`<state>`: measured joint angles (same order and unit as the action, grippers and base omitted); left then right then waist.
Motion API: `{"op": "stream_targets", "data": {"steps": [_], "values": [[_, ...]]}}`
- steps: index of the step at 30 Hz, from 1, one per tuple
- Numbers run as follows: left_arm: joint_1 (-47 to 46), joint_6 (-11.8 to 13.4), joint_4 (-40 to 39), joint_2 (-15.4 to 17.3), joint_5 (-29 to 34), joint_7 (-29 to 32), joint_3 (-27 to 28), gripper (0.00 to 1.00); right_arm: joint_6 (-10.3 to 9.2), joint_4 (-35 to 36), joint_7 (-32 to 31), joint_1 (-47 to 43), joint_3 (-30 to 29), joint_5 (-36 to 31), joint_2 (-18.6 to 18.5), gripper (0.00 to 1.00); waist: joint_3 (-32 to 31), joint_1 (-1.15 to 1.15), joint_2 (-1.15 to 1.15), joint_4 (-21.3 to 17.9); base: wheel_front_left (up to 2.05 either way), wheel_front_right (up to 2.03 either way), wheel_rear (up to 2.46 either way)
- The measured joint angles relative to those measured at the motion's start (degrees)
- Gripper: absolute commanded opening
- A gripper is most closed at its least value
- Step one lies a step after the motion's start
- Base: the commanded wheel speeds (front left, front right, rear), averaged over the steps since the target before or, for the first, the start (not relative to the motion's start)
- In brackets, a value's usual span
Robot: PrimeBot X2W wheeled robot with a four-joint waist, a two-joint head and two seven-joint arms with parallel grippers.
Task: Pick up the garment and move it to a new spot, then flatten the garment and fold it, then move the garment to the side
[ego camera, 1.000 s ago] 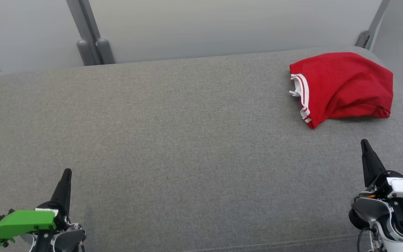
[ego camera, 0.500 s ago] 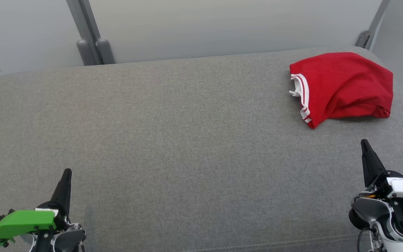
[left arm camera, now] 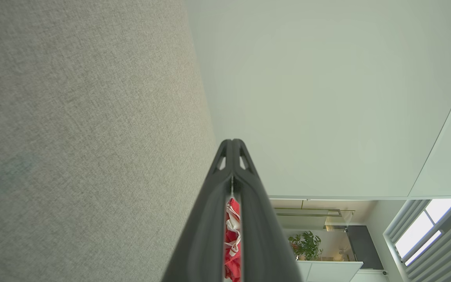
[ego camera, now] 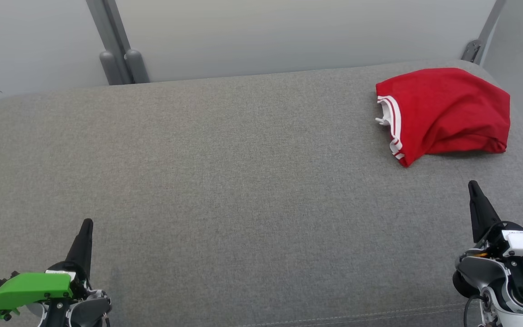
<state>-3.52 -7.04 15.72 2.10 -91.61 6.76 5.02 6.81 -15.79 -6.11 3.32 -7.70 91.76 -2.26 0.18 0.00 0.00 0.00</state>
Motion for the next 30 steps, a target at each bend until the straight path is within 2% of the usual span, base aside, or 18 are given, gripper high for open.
{"op": "stream_targets", "data": {"steps": [30], "values": [[0.00, 0.00, -0.01, 0.00, 0.00, 0.00, 0.00, 0.00, -0.01, 0.00, 0.00, 0.00, 0.00, 0.00, 0.00, 0.00, 0.00, 0.00, 0.00, 0.00, 0.00, 0.00, 0.00]]}}
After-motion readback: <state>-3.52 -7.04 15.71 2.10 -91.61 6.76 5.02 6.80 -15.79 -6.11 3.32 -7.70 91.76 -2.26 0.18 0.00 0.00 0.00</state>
